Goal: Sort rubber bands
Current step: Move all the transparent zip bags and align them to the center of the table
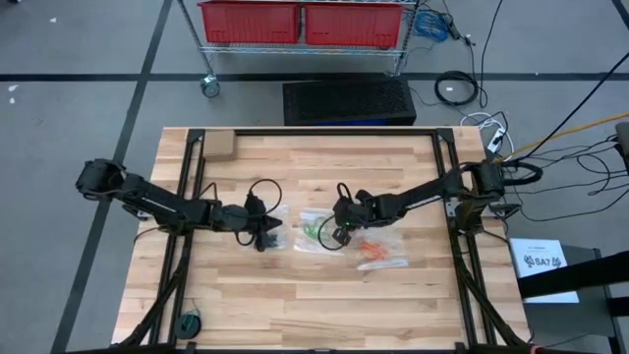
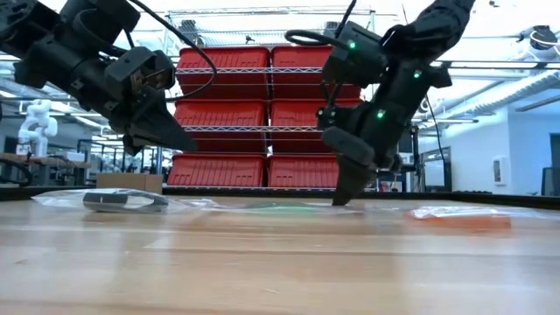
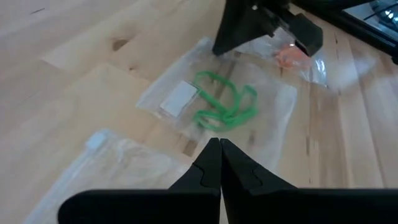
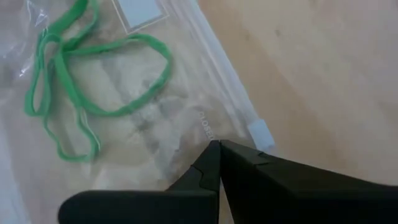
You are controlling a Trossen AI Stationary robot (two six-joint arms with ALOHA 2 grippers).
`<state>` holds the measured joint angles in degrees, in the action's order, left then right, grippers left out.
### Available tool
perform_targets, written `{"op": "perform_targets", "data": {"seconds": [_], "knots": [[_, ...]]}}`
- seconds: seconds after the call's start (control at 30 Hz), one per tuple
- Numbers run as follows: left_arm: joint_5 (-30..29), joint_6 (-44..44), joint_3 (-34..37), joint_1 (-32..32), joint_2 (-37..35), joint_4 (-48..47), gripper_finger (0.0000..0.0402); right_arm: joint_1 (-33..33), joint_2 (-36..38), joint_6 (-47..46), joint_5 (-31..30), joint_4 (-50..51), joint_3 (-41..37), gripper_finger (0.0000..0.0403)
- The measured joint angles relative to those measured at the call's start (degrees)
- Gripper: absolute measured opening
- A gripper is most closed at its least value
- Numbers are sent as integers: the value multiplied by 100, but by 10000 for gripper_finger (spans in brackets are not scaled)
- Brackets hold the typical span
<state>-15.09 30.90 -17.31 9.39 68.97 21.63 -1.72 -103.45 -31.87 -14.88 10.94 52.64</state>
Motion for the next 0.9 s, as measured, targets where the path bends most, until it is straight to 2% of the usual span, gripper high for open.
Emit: {"op": "perform_targets", "data": {"seconds": [0.3,0.43,0.6,0.7,0.9], "knots": [[0,-27,1,0,0,-8,2,139,94,585,38,-115,109,0],[0,-22,-1,0,0,-5,2,-69,510,1008,9,85,111,0],[-2,-147,1,0,0,20,2,-466,1180,1098,-343,601,73,0],[-2,-155,1,0,0,13,2,-793,1464,682,-291,711,-366,0],[-2,-188,1,0,0,16,2,-1358,1506,-1029,-62,661,-1470,0]]}}
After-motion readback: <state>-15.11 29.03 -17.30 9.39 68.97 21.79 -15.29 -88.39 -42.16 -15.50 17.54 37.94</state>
